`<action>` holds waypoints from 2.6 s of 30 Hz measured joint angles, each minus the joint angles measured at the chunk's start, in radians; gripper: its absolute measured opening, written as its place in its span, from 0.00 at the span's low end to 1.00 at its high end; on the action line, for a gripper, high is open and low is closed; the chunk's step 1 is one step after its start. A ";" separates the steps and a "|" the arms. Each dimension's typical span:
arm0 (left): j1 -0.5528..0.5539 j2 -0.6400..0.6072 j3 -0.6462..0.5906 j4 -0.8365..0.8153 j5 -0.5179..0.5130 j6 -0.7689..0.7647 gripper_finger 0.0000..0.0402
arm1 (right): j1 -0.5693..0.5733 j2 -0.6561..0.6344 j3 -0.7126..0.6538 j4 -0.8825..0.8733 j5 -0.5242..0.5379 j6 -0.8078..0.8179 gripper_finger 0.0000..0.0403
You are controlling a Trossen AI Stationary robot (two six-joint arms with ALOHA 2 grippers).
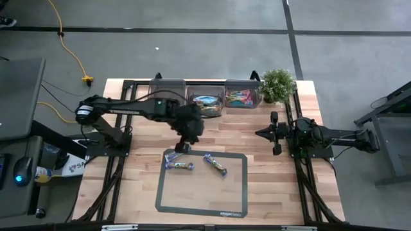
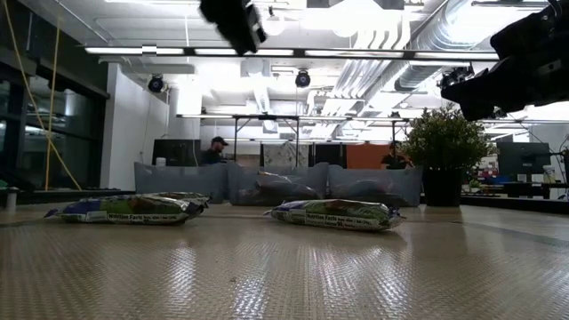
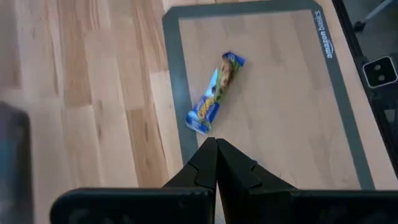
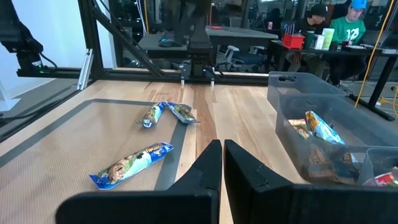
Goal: Pick and place Granola Bars by type
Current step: Put the right blue granola bar into the left black bin
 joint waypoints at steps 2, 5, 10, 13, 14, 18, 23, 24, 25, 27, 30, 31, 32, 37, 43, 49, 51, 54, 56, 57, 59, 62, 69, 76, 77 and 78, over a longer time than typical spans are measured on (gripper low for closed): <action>-0.009 0.031 0.074 -0.069 -0.004 0.034 0.00 | 0.000 0.001 0.000 0.000 0.000 0.000 0.00; -0.039 0.082 0.174 -0.095 -0.027 0.104 0.00 | 0.000 0.000 0.000 0.001 0.000 0.000 0.00; -0.099 0.150 0.287 -0.123 -0.077 0.197 0.00 | 0.000 0.001 0.000 0.000 0.000 0.000 0.00; -0.136 0.181 0.313 -0.118 -0.105 0.252 0.00 | 0.000 0.001 0.000 0.001 0.000 0.000 0.00; -0.147 0.187 0.312 -0.126 -0.108 0.272 0.00 | 0.000 0.001 0.000 -0.001 0.000 0.000 0.00; -0.188 0.216 0.310 -0.133 -0.130 0.333 0.00 | 0.000 0.000 0.000 0.000 0.000 0.000 0.00; -0.209 0.260 0.309 -0.135 -0.184 0.337 0.00 | 0.000 0.001 0.000 0.000 0.000 0.000 0.00; -0.209 0.273 0.311 -0.113 -0.175 0.337 0.01 | 0.000 0.000 0.000 0.000 0.000 0.000 0.00; -0.208 0.280 0.312 -0.098 -0.162 0.336 0.01 | 0.000 0.000 0.000 0.001 0.000 0.000 0.00; -0.206 0.289 0.308 -0.120 -0.140 0.329 0.05 | 0.000 0.003 0.000 0.005 0.000 0.000 0.00; -0.206 0.307 0.312 -0.085 -0.129 0.329 0.14 | 0.000 0.007 0.000 0.005 0.000 0.000 0.00; -0.206 0.309 0.308 -0.101 -0.129 0.330 0.18 | 0.000 0.007 0.000 0.001 0.000 0.000 0.00; -0.206 0.315 0.308 -0.092 -0.131 0.331 0.23 | 0.000 0.006 0.000 -0.004 0.000 0.000 0.00; -0.207 0.334 0.308 -0.048 -0.190 0.345 0.47 | 0.000 0.007 0.000 -0.003 0.000 0.000 0.00; -0.206 0.377 0.310 -0.007 -0.257 0.401 0.67 | 0.000 0.007 0.000 -0.001 0.000 0.000 0.00; -0.206 0.443 0.307 -0.028 -0.236 0.443 0.71 | 0.000 0.011 0.000 0.006 0.000 0.000 0.00; -0.206 0.468 0.306 -0.008 -0.225 0.447 0.71 | 0.000 0.012 0.000 -0.003 0.000 0.000 0.00; -0.200 0.494 0.307 -0.011 -0.199 0.447 0.71 | 0.000 0.025 0.000 -0.002 0.001 0.000 0.00; -0.198 0.515 0.308 0.006 -0.176 0.447 0.71 | 0.000 0.034 0.000 0.002 0.000 0.000 0.00; -0.193 0.520 0.308 0.005 -0.174 0.447 0.71 | 0.000 0.037 0.000 0.003 0.001 0.000 0.00; -0.187 0.528 0.307 0.011 -0.162 0.447 0.71 | 0.000 0.042 0.000 -0.004 0.000 0.000 0.00; -0.171 0.542 0.308 0.015 -0.148 0.440 0.71 | 0.000 0.046 0.000 0.000 0.000 0.000 0.00; -0.138 0.555 0.308 0.025 -0.122 0.437 0.71 | 0.000 0.046 0.000 0.000 0.000 0.000 0.00; -0.120 0.588 0.310 0.041 -0.101 0.436 0.71 | 0.000 0.046 0.000 0.000 0.000 0.000 0.00; -0.120 0.590 0.310 0.036 -0.100 0.436 0.71 | 0.000 0.046 0.000 0.000 0.000 0.000 0.00; -0.121 0.591 0.308 0.018 -0.100 0.436 0.71 | 0.000 0.046 0.000 0.000 0.001 0.000 0.00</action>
